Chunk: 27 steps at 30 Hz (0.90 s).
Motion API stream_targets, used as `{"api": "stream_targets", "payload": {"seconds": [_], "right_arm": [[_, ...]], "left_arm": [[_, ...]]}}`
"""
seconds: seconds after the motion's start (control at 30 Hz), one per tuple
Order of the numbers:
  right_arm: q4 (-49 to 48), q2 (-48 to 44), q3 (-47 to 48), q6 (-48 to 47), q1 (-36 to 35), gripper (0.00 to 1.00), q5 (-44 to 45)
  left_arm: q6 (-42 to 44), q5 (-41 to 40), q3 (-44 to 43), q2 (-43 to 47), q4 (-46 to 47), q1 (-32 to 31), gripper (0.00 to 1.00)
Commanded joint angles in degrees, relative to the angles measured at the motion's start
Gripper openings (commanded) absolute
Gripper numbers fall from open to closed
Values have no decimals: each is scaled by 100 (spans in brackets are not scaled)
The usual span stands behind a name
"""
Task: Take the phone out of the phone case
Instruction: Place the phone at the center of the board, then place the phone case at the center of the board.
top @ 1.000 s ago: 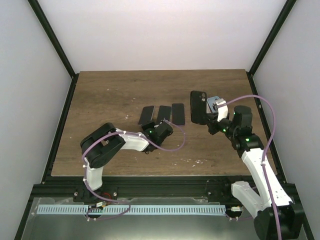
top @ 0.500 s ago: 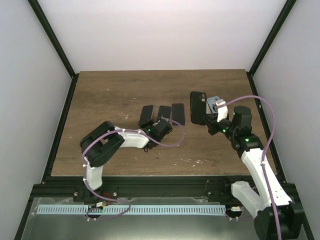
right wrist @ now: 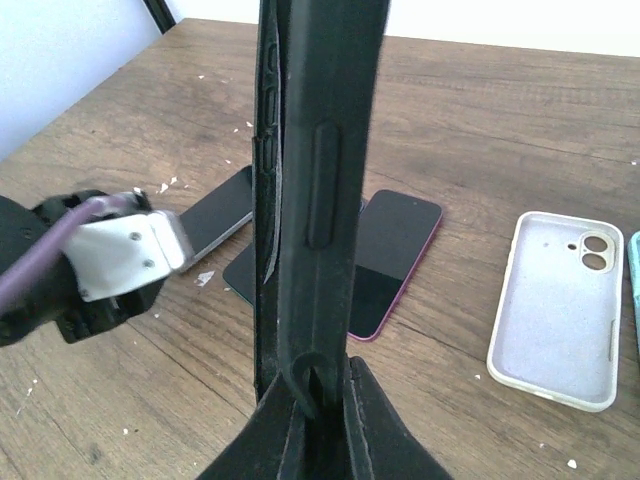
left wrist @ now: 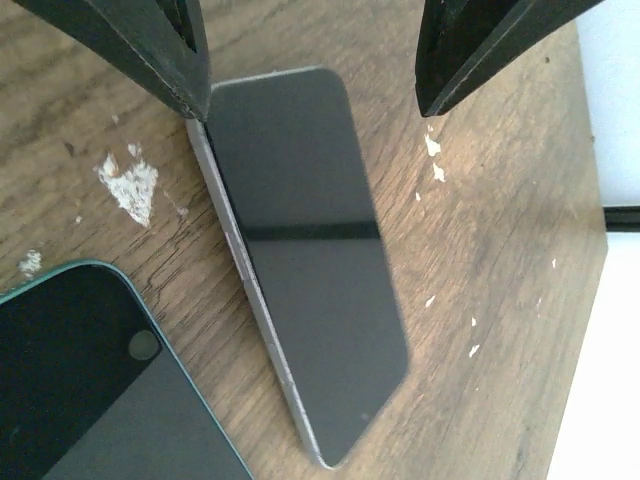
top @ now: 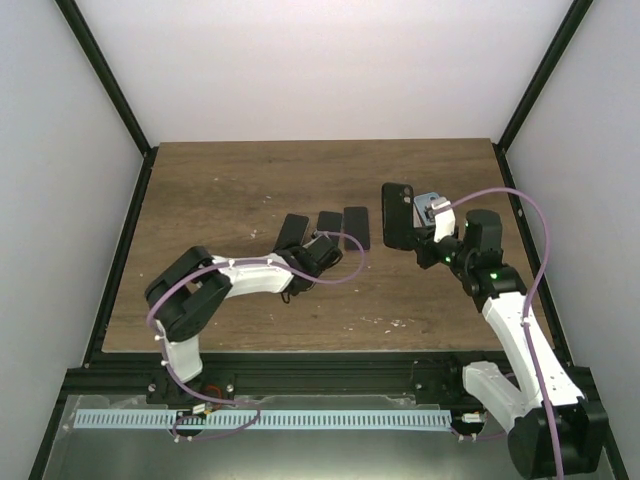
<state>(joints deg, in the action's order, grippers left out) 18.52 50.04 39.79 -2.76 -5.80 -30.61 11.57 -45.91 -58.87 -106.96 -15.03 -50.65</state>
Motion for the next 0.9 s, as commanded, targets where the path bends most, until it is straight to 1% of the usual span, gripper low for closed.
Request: {"api": "stream_targets", "payload": {"seconds": [0.0,0.17,0.33,0.37,0.47,0.53,0.57,0.67,0.73,0.8,0.87], "right_arm": [[415,209,759,-271,44,1,178],[1332,657,1807,-710,42,1,328],[2411,1221,2762,-1323,39,1,610],[2618,1323,2887,-1442,44,1,653],[3246,1689,3251,-1788,40,1,730],[3634,1973,3439,-2009,48,1,789],[3821,2108,3499,-2105,45,1,808],[4271,2499,3530,-2250,115,1,733],[4481,2719,3418,-2334,344,1,411],[4614,2903,3249,-2499,617,1,151],[4749,3131,3082,-2699,866,1,83]], "left_arm": [[-756,519,-190,646,-774,29,58],[-1408,1347,-424,1614,-1629,28,62],[-1655,2166,-662,2898,-2060,145,80],[-1715,2387,-683,3135,-2105,244,82],[-1922,3407,-584,3771,-2144,801,88],[-2032,3925,-350,4102,-2069,1208,90],[-2069,4056,-142,4268,-1940,1372,90],[-2163,4011,625,4794,-1504,1556,90],[-2071,3792,868,5014,-1353,1556,89],[-1989,3278,804,5086,-1472,1553,88],[-1973,2717,825,5156,-1487,1557,88]]}}
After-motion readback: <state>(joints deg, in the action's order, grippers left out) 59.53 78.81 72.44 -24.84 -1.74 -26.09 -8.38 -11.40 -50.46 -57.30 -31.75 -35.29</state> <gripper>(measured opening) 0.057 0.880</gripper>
